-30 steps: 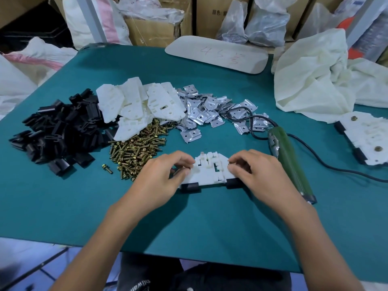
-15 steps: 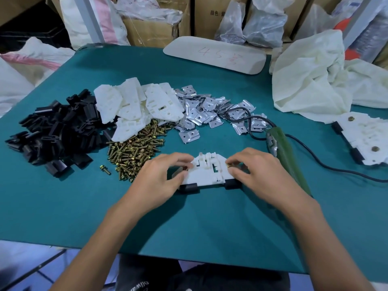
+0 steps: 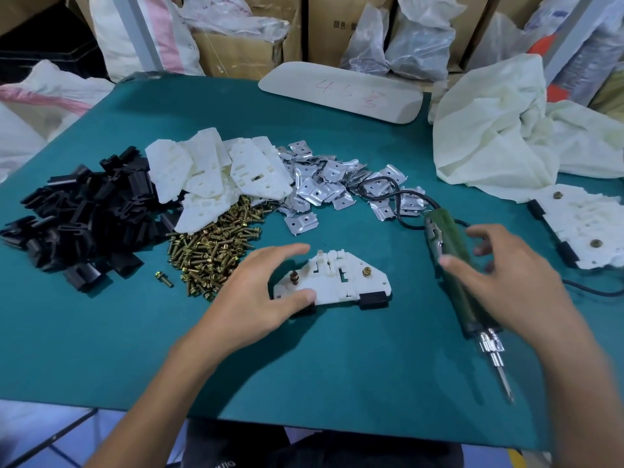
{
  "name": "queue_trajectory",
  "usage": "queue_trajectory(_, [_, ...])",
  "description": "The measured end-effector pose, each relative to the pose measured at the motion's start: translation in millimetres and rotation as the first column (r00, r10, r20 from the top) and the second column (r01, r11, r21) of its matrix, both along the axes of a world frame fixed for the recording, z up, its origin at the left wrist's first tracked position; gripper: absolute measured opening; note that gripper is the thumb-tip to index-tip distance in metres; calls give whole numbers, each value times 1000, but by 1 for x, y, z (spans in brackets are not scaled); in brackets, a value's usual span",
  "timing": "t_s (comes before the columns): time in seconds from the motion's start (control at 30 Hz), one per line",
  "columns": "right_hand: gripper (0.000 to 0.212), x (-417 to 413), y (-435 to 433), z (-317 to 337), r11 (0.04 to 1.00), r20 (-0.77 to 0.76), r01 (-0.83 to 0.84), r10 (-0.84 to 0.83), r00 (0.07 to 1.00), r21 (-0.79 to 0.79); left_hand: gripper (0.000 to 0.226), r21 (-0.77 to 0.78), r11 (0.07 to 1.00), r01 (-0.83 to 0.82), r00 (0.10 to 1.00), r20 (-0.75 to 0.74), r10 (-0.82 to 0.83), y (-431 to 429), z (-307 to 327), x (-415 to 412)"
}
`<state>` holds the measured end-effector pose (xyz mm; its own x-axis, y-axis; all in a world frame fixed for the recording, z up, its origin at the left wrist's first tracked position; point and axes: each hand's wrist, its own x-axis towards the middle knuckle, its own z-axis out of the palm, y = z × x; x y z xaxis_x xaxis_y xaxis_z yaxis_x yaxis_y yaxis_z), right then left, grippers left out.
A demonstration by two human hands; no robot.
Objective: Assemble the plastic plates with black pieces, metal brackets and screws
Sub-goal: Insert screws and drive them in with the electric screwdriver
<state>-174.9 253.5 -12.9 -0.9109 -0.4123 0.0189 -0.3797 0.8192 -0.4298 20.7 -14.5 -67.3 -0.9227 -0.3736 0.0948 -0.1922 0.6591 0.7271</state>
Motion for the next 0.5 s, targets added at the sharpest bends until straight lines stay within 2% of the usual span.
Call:
queue_trajectory(0.07, [71, 1, 3, -5, 981, 146, 21, -50, 988, 194, 82, -35, 999, 28, 998, 57, -26, 7, -1, -8])
queue_trajectory(0.13, [69, 3, 0, -12, 978, 213, 56, -100, 972, 200, 94, -117, 991, 60, 993, 109, -47, 15, -3, -20])
queue_trajectory(0.27, [35, 1, 3, -20, 985, 288, 175, -168, 943, 0, 93, -158, 986, 49, 994, 106, -33, 22, -9, -34])
queue_trajectory(0.33, [22, 0, 12, -24, 932, 402, 268, -154, 903, -244, 93, -129, 990, 49, 996, 77, -39, 21, -12, -35])
queue_trajectory(0.4, [12, 1, 19, -26, 761, 589, 413, -51, 807, -500, 94, -107, 993, 49, 998, 56, -43, 20, -13, -36])
queue_trajectory(0.5, [19, 6, 17, -22, 377, 684, 590, 198, 702, -714, 95, -97, 994, 53, 998, 51, -48, 21, -11, -40])
